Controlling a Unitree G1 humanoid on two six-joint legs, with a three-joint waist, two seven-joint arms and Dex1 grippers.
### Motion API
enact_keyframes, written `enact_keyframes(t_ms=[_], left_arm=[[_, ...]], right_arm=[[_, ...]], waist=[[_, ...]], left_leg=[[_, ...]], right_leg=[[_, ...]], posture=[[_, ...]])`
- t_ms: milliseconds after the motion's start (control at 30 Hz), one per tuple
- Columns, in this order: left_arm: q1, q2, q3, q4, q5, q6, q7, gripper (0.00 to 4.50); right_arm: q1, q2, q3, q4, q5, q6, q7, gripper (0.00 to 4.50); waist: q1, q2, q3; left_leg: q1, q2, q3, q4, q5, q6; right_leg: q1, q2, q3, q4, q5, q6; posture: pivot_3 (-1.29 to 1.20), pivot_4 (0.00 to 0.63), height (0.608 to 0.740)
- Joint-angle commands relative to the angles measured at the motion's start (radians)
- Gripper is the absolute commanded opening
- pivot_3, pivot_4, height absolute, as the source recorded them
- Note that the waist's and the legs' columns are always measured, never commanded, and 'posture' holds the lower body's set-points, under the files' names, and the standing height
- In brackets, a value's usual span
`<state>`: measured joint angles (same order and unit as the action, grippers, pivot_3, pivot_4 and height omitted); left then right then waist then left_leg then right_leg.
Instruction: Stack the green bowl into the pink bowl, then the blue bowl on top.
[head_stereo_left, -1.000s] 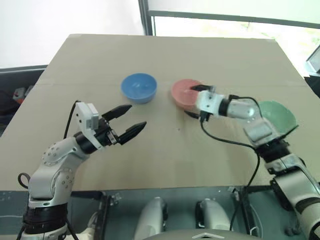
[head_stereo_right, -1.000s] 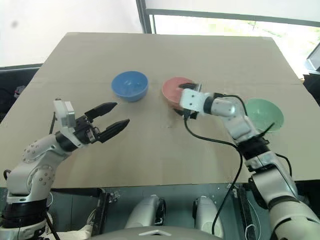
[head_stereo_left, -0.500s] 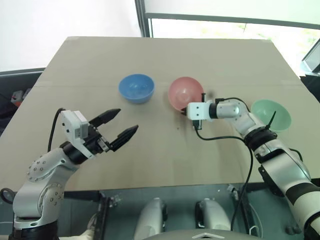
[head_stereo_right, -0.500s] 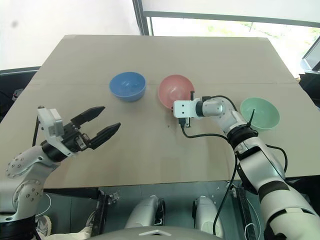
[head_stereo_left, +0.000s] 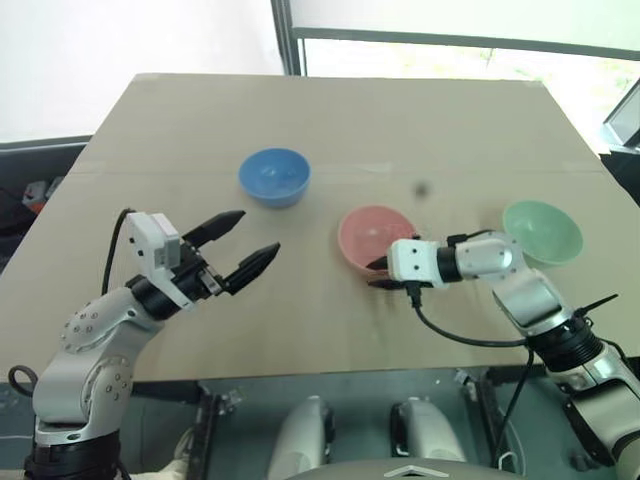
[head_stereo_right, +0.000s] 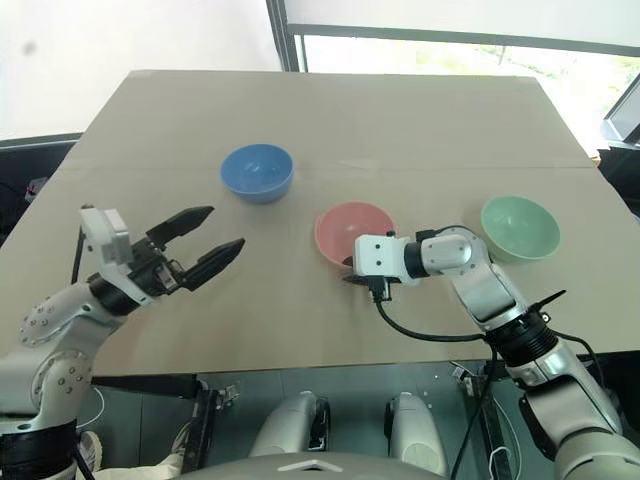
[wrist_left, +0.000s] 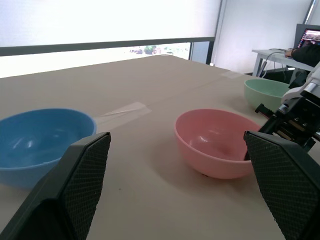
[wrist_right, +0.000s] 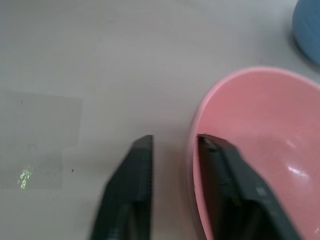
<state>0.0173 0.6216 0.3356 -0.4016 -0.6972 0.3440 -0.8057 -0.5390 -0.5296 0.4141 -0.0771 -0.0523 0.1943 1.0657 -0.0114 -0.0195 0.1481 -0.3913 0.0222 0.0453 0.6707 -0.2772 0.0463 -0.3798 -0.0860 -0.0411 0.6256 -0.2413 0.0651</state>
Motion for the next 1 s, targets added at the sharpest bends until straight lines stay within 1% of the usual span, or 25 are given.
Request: enact_keyframes(t_ms=[33,67,100,167,233,300,367,433,533,633,733,833,933,1000], left_arm=[[-0.037,0.009,-0.010,0.008,-0.003,-0.015,-0.029,4.50],[-0.042,0.008,-0.011,0.012,-0.006,-0.016,-0.035,4.50],[-0.049,0.010,-0.017,0.019,0.000,-0.016,-0.041,4.50],[-0.059,0.013,-0.028,0.028,0.011,-0.019,-0.051,4.50],[-0.064,0.012,-0.035,0.031,0.016,-0.023,-0.061,4.50],[-0.068,0.011,-0.044,0.031,0.014,-0.028,-0.077,4.50],[-0.073,0.013,-0.057,0.032,0.011,-0.034,-0.108,4.50],[-0.082,0.020,-0.074,0.028,-0.022,-0.024,-0.164,4.50],[-0.099,0.043,-0.103,0.023,-0.065,-0.003,-0.259,4.50],[-0.120,0.073,-0.126,0.019,-0.097,0.020,-0.333,4.50],[-0.151,0.104,-0.142,0.028,-0.106,0.029,-0.399,4.50],[-0.179,0.124,-0.155,0.041,-0.090,0.022,-0.433,4.50],[-0.194,0.129,-0.158,0.046,-0.083,0.024,-0.445,4.50],[-0.195,0.127,-0.158,0.046,-0.079,0.024,-0.444,4.50]], right_arm=[[0.008,0.006,-0.096,-0.119,0.041,0.081,-0.068,3.06],[0.014,-0.002,-0.118,-0.148,0.052,0.107,-0.076,3.06],[0.033,-0.016,-0.172,-0.206,0.101,0.174,-0.079,3.06],[0.083,-0.043,-0.289,-0.305,0.185,0.293,-0.099,3.06],[0.144,-0.087,-0.419,-0.369,0.235,0.378,-0.125,3.06],[0.204,-0.117,-0.543,-0.402,0.257,0.454,-0.181,3.06],[0.269,-0.155,-0.626,-0.382,0.218,0.452,-0.244,3.06],[0.342,-0.204,-0.659,-0.326,0.159,0.399,-0.281,3.06],[0.403,-0.218,-0.666,-0.248,0.136,0.366,-0.323,3.06],[0.404,-0.210,-0.638,-0.177,0.122,0.336,-0.361,3.06],[0.368,-0.188,-0.606,-0.100,0.127,0.325,-0.381,3.06],[0.339,-0.185,-0.588,-0.058,0.127,0.308,-0.390,2.30],[0.320,-0.189,-0.581,-0.042,0.137,0.302,-0.386,1.06],[0.315,-0.192,-0.576,-0.037,0.139,0.296,-0.383,0.14]], waist=[[0.002,0.000,0.000],[0.003,0.000,0.000],[0.005,0.000,0.000],[0.013,0.000,0.000],[0.025,0.000,0.000],[0.030,0.000,0.000],[0.029,0.000,0.000],[0.026,0.000,0.000],[0.024,0.000,0.000],[0.018,0.001,0.000],[0.015,0.001,0.000],[0.015,0.001,0.000],[0.022,0.001,0.000],[0.025,0.001,0.000]], left_leg=[[0.000,0.000,0.000,0.000,0.000,0.000],[-0.001,0.000,0.000,0.000,0.000,0.000],[-0.002,0.000,0.000,0.000,0.000,0.000],[-0.004,-0.001,-0.001,0.000,0.000,0.001],[-0.006,0.000,-0.001,0.000,-0.001,0.002],[-0.007,-0.001,-0.001,-0.001,-0.002,0.003],[-0.007,-0.001,0.000,-0.001,-0.002,0.004],[-0.006,-0.001,0.002,0.000,-0.002,0.004],[-0.004,-0.001,0.002,0.000,-0.002,0.003],[-0.002,-0.001,0.004,0.000,-0.001,0.003],[-0.001,0.000,0.005,0.000,-0.001,0.003],[-0.001,0.000,0.005,0.000,-0.002,0.003],[-0.002,0.000,0.004,0.000,-0.002,0.003],[-0.004,0.000,0.004,0.000,-0.002,0.004]], right_leg=[[0.000,0.000,0.000,0.000,0.000,0.000],[0.000,0.000,0.000,0.000,0.000,0.000],[-0.001,0.000,0.000,0.000,0.000,0.000],[-0.002,0.000,0.000,-0.001,0.000,0.000],[-0.002,0.000,-0.001,-0.001,0.000,0.000],[-0.002,-0.001,-0.001,-0.002,0.000,0.000],[-0.002,-0.001,-0.001,-0.004,0.000,0.000],[-0.002,-0.001,0.001,-0.007,0.000,0.000],[-0.002,0.000,0.001,-0.005,0.000,0.000],[-0.002,0.001,0.003,-0.002,0.000,0.000],[-0.002,0.002,0.005,-0.001,0.000,0.000],[-0.002,0.002,0.005,-0.002,0.000,0.001],[-0.002,0.001,0.005,-0.003,0.000,0.001],[-0.003,0.001,0.005,-0.004,0.000,0.001]], posture=[[0.00,0.150,0.740],[0.00,0.150,0.740],[0.00,0.150,0.740],[0.00,0.150,0.740],[0.00,0.150,0.740],[0.00,0.150,0.740],[0.00,0.150,0.740],[0.00,0.150,0.740],[0.00,0.150,0.740],[0.00,0.150,0.740],[0.00,0.150,0.740],[0.00,0.150,0.740],[0.00,0.150,0.740],[0.00,0.150,0.740]])
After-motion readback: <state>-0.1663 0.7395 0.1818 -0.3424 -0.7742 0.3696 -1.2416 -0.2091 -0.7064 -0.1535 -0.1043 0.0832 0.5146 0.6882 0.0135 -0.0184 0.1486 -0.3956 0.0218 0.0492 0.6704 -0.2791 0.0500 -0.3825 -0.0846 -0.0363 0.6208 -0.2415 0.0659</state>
